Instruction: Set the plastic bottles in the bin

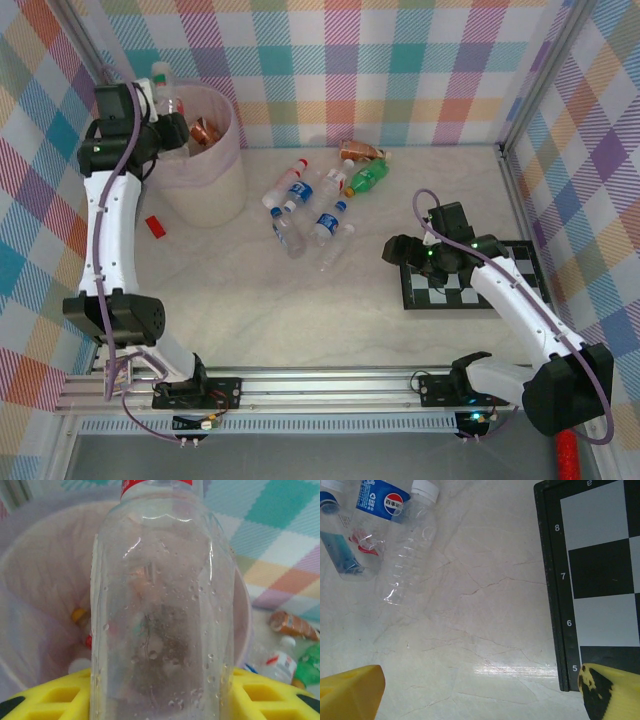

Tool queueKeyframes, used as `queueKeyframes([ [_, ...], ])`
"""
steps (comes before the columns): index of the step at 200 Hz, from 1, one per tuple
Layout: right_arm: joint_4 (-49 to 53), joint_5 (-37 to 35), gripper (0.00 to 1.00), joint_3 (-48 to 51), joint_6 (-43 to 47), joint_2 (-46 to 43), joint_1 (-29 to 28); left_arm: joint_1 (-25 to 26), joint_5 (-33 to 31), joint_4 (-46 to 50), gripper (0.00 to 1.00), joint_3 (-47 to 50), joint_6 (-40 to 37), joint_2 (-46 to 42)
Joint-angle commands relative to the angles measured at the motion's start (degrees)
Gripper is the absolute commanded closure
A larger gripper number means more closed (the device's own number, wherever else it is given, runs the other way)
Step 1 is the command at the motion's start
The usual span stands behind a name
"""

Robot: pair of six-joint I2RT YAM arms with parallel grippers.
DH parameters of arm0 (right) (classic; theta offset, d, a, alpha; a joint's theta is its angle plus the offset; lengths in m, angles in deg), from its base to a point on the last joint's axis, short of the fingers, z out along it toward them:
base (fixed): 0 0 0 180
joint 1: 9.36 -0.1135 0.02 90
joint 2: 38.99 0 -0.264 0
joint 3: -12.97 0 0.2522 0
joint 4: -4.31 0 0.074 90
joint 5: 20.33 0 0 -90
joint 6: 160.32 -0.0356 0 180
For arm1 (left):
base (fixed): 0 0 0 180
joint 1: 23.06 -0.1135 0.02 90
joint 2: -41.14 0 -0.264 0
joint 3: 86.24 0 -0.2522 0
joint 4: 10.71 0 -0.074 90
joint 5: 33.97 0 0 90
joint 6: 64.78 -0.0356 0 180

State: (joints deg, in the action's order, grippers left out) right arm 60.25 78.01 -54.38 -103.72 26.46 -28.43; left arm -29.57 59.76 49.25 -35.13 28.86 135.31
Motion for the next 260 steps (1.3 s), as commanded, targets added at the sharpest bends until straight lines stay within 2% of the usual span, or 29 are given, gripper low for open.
queueKeyframes([
  [1,0.84,-0.22,0.01,-0.59,0.8,-0.01,0.37,-2.95,1.97,-2.87,1.0,-5.14,1.61,3.48],
  [34,0.43,0.19,0.01,0.14,0.54,-0.32,0.38,-3.34,4.74,-2.01,1.0,-10.89,-1.18,10.1],
  [82,0.03,0.92,0.01,0.28,0.5,-0.37,0.35,-3.34,5.59,8.34,1.0,-25.61,-4.05,22.71],
  [112,-1.85,2.55,0.01,0.99,0.31,-0.1,0.3,-2.4,2.72,11.29,1.0,-24.94,-7.24,23.8],
  [155,-3.71,4.38,0.01,1.37,0.21,0.99,0.32,-2.35,4.07,14.77,1.0,-23.62,-9.44,25.41],
  [171,-3.9,4.38,0.01,1.36,0.31,0.91,0.33,-2.31,4.99,14.72,0.89,-22.71,-9.69,25.19],
  [185,-3.94,4.31,0.01,1.46,0.27,1.01,0.33,-2.24,5.49,14.75,0.76,-22.33,-9.66,24.96],
  [241,-3.7,4.31,0.01,1.27,0.71,0.96,0.31,-2.0,6.07,15.15,0.4,-22.13,-9.79,24.81],
  [260,-3.6,4.23,0.01,1.15,0.69,0.91,0.31,-1.86,5.76,14.26,0.24,-21.39,-10.23,24.17],
])
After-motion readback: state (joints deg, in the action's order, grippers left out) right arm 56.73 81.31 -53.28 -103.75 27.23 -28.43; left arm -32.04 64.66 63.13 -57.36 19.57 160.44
